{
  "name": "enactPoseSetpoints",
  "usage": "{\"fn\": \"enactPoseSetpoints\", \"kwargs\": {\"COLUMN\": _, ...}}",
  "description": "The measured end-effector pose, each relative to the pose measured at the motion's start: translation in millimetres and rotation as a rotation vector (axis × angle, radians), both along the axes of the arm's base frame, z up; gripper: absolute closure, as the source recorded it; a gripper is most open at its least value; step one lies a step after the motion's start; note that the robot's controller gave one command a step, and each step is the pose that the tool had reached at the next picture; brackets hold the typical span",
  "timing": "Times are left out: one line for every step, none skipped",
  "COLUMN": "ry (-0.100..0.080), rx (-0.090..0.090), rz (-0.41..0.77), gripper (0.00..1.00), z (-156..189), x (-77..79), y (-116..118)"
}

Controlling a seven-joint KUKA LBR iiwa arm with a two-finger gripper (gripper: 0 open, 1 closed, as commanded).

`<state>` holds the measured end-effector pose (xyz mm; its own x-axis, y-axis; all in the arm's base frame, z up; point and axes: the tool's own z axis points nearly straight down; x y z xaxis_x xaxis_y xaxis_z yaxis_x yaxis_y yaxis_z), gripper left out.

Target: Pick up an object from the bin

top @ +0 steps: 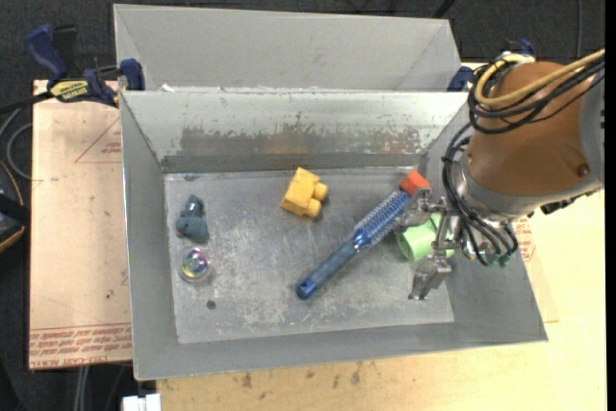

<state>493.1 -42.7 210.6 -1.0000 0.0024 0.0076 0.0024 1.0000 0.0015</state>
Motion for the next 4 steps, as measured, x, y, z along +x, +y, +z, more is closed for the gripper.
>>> {"fn": "enactPoseSetpoints", "kwargs": {"ry": -0.014, "rx": -0.001, "rz": 0.039, "gripper": 0.0, "z": -137.2, "x": 30.2, "y": 9.3}}
{"fn": "enactPoseSetpoints", "kwargs": {"ry": -0.021, "rx": -0.002, "rz": 0.154, "gripper": 0.0, "z": -134.8, "x": 38.7, "y": 116.6}}
{"fn": "enactPoseSetpoints", "kwargs": {"ry": -0.018, "rx": 0.002, "rz": 0.266, "gripper": 0.0, "z": -132.8, "x": 89.3, "y": 198.3}}
{"fn": "enactPoseSetpoints", "kwargs": {"ry": -0.019, "rx": 0.003, "rz": 0.467, "gripper": 0.0, "z": -135.9, "x": 139.6, "y": 287.5}}
